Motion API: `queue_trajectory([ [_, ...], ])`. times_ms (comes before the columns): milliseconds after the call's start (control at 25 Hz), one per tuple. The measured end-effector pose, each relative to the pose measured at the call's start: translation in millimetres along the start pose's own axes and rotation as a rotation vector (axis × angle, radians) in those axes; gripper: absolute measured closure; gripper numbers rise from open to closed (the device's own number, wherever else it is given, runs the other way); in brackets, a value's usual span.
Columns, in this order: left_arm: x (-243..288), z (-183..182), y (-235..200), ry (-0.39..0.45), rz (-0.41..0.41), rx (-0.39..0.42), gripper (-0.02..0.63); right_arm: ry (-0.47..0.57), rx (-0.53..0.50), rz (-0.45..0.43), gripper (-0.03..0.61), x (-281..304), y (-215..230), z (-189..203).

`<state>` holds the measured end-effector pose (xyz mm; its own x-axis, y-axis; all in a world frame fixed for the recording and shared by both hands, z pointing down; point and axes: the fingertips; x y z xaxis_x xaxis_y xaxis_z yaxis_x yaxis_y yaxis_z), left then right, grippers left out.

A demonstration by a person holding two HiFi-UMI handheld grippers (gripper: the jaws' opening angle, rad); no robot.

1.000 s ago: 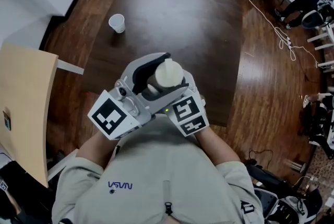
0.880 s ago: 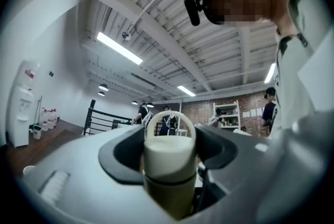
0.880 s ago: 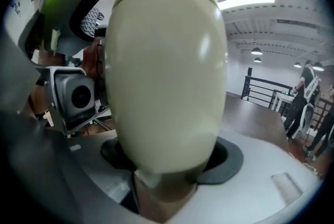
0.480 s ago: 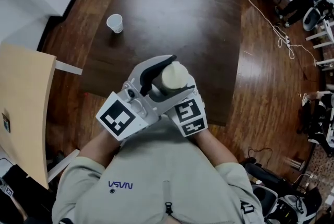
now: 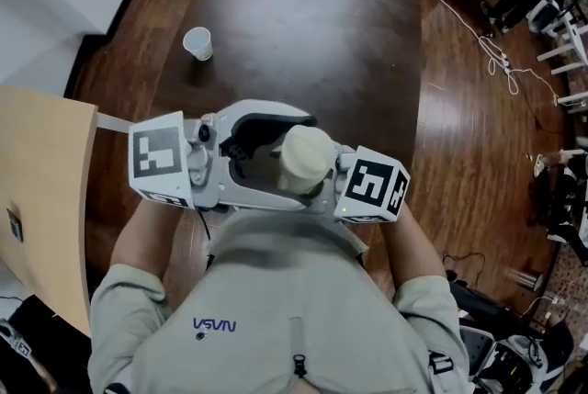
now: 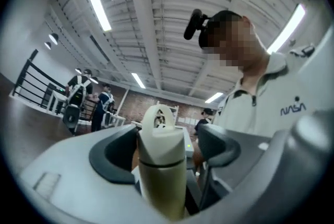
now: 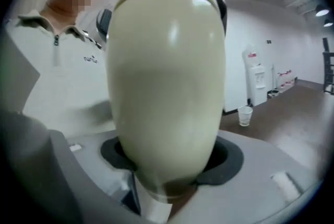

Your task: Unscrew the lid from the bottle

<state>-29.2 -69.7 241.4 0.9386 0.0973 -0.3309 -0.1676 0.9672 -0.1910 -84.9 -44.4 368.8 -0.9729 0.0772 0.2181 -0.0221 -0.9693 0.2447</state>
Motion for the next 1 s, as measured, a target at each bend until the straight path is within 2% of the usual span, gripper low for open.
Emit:
queue_trajectory([
  [120, 5, -3, 7, -0.028, 0.103, -0.037, 0.262, -0.021, 0.029, -0.165, 0.276, -3, -20, -3],
  [320, 8, -2, 15, -0.058, 0.171, -0.096, 0.290, -0.082, 0.071, -0.338, 0.276, -3, -45, -1],
  [440, 9, -1, 18, -0.061, 0.190, -0.105, 0.304, -0.099, 0.080, -0.383, 0.276, -2, -53, 1],
  [560, 9, 3, 19, -0.086, 0.186, -0.101, 0.305, -0.103, 0.075, -0.364, 0.276, -2, -50, 5],
  [640, 9, 5, 15, -0.087, 0.154, -0.085, 0.305, -0.109, 0.063, -0.314, 0.276, -1, -42, 8],
  [720, 10, 6, 4, -0.072, 0.092, -0.039, 0.307, -0.114, 0.039, -0.218, 0.276, -2, -25, 12],
  [840, 11, 8, -18, -0.044, -0.050, 0.067, 0.307, -0.112, -0.006, 0.003, 0.276, -6, 10, 16],
  [1000, 18, 13, -37, -0.062, -0.277, 0.190, 0.307, -0.120, -0.077, 0.353, 0.276, -15, 58, 20],
])
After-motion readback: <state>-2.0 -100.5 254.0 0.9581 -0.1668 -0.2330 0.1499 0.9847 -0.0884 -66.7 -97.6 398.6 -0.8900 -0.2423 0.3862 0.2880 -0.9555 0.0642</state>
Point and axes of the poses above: the fingertips, and each gripper's own axes: x forward along the fingers, y to its right, z out of its underside, and after that the axes turned 10 degrees about y, right-handed
